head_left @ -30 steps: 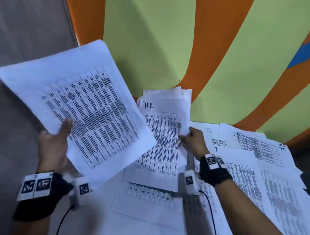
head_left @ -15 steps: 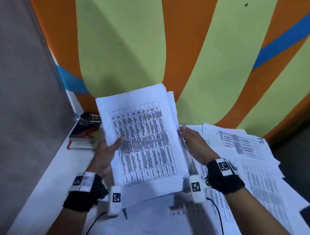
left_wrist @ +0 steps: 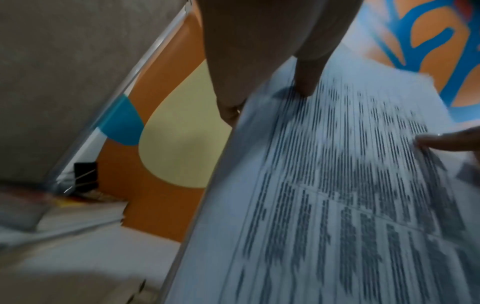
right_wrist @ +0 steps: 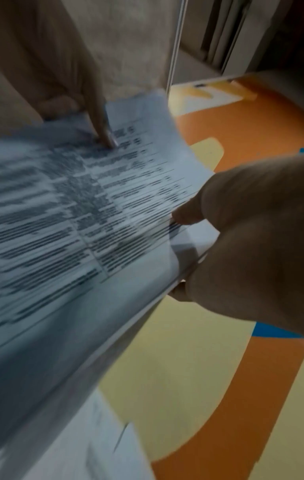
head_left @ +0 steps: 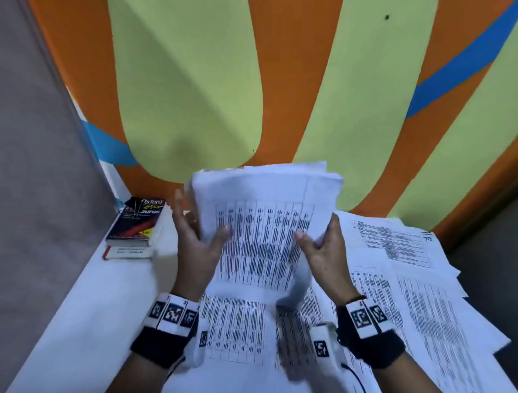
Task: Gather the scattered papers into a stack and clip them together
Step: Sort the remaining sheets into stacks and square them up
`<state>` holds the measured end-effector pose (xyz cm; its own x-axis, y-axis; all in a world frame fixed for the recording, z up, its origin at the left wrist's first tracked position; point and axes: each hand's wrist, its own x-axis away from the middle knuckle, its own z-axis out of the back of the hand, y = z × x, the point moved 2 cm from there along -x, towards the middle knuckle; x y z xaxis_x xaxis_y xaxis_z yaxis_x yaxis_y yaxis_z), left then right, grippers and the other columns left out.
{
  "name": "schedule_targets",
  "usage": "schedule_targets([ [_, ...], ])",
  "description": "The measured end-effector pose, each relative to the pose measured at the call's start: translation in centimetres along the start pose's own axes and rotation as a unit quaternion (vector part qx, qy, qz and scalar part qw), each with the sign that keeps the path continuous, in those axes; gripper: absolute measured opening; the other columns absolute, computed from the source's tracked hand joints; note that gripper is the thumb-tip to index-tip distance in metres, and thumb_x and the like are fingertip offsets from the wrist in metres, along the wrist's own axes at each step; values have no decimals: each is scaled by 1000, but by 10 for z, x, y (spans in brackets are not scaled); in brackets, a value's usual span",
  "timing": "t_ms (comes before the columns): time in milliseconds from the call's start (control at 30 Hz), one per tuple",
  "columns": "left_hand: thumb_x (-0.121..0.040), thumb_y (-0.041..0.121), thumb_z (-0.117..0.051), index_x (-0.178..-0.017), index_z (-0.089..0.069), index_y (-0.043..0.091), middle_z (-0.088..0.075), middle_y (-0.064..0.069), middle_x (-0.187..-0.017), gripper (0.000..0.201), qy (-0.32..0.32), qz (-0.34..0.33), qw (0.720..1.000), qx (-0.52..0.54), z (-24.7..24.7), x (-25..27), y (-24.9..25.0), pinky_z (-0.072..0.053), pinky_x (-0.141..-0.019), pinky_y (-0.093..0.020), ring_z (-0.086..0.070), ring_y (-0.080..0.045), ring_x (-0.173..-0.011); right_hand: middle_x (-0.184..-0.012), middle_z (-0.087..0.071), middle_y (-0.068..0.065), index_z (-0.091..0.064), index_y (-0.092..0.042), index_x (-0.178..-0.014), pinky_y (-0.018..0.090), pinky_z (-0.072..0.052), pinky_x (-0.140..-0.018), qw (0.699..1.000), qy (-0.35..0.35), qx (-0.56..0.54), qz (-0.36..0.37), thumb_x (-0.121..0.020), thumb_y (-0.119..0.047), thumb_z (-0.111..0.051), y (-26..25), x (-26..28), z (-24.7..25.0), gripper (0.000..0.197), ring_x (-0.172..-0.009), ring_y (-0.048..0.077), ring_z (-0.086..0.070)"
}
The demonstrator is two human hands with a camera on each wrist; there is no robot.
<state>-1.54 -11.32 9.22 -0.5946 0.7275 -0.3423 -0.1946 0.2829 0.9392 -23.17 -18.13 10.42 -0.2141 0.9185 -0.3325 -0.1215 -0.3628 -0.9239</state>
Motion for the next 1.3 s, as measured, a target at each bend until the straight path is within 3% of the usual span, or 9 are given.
schedule_targets([
  [133,-84,17,-58,-114,-44,4,-57,1,-92,35,46,-51,993,-94,-5,5,1,-41,-67,-9,-52,7,-77,-74,-41,-11,-44,-27,-96,16,-35,-63,998,32,54,13,-95,-4,-53,5,1,-5,25,-64,-7,-44],
  [267,-87,5,-63,-113,-44,8,-55,14,-97,32,47,-84,991,-89,-5,3,17,-39,-70,0,-52,20,-83,-109,-58,-13,-41,-9,-128,8,-46,-81,999,22,-34,32,-92,0,-56,-8,-3,-3,40,-94,-13,-56],
  [467,-80,30,-68,-92,-59,10,-63,2,-76,25,-9,73,991,-114,3,10,-10,-45,-62,-23,-59,-16,-70,-77,-42,-13,-36,-8,-135,19,-39,-72,992,-40,101,-61,-93,-11,-57,45,0,-12,47,-68,-3,-45],
  [633,-93,14,-58,-105,-59,-4,-61,-11,-90,22,97,-12,976,-192,32,-7,17,-35,-62,-21,-57,-23,-78,-118,-54,9,-45,-10,-130,24,-46,-83,966,-50,204,-152,-83,-14,-69,90,-27,-5,53,-105,19,-55],
  [867,-91,6,-58,-95,-57,-10,-53,-10,-83,17,200,-100,937,-267,87,-32,30,-30,-56,-19,-43,3,-62,-139,-34,28,-32,-2,-134,50,-40,-99,878,-33,325,-349,-70,-60,-72,125,-60,-22,95,-130,40,-38],
  [1000,-91,7,-57,-98,-57,-6,-55,-9,-85,15,216,-81,938,-260,100,-32,17,-29,-59,2,-45,27,-66,-85,-24,-19,-54,-6,-88,15,-30,-63,941,70,309,-116,-20,-52,-86,170,-73,-20,87,-82,-3,-19],
  [1100,-91,10,-58,-97,-58,-6,-56,-9,-85,17,224,-64,938,-258,107,-32,9,-29,-58,2,-47,25,-66,-88,-45,5,-52,8,-116,25,-36,-66,876,23,366,-313,-77,-15,-73,158,-65,-18,51,-89,20,-47],
  [1200,-91,10,-58,-98,-58,-9,-56,-10,-86,20,227,-59,939,-251,107,-34,7,-29,-55,3,-47,25,-64,-75,-53,16,-59,10,-78,27,-39,-65,899,45,304,-312,-79,5,-60,145,-62,8,4,-73,26,-52],
  [1300,-92,8,-57,-104,-58,-9,-58,-11,-91,22,224,-64,941,-245,104,-37,7,-34,-59,2,-51,23,-68,-44,-39,-1,-38,-17,-46,27,-24,-48,929,-18,251,-273,-81,0,-66,132,-58,48,48,-54,17,-37],
])
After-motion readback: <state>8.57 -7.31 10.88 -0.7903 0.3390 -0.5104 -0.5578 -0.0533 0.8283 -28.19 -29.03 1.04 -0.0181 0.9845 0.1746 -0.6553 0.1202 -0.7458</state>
